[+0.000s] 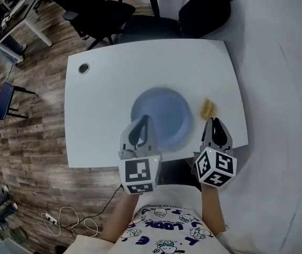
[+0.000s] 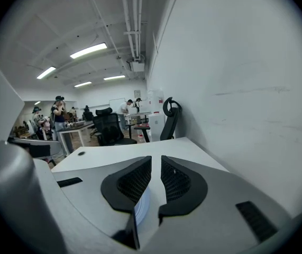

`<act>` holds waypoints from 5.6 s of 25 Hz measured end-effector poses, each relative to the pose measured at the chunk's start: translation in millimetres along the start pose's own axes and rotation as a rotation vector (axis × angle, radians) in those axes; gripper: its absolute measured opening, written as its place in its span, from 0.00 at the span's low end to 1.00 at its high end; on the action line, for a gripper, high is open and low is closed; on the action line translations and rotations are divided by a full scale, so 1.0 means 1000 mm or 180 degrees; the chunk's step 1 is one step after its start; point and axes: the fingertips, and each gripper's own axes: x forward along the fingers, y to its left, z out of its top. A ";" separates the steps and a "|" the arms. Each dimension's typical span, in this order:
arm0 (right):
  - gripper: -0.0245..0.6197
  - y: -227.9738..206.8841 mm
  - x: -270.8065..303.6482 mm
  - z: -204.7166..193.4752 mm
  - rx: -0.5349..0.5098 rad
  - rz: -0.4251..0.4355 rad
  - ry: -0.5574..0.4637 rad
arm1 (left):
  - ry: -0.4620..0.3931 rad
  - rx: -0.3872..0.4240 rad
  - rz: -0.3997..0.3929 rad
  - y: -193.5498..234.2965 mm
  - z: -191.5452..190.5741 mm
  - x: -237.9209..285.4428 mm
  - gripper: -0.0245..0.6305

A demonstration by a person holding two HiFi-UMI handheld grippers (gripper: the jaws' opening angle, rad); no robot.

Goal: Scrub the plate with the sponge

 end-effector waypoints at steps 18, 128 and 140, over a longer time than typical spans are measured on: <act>0.10 -0.049 0.089 -0.051 -0.0064 -0.0104 0.0756 | 0.0522 -0.0167 0.0188 -0.002 -0.038 0.066 0.06; 0.11 0.119 0.138 -0.116 -0.1031 0.1567 0.1551 | 0.1469 -0.1730 0.1159 0.086 -0.188 0.049 0.20; 0.11 0.119 0.139 -0.119 -0.1029 0.1548 0.1586 | 0.1548 -0.1711 0.1207 0.092 -0.195 0.053 0.09</act>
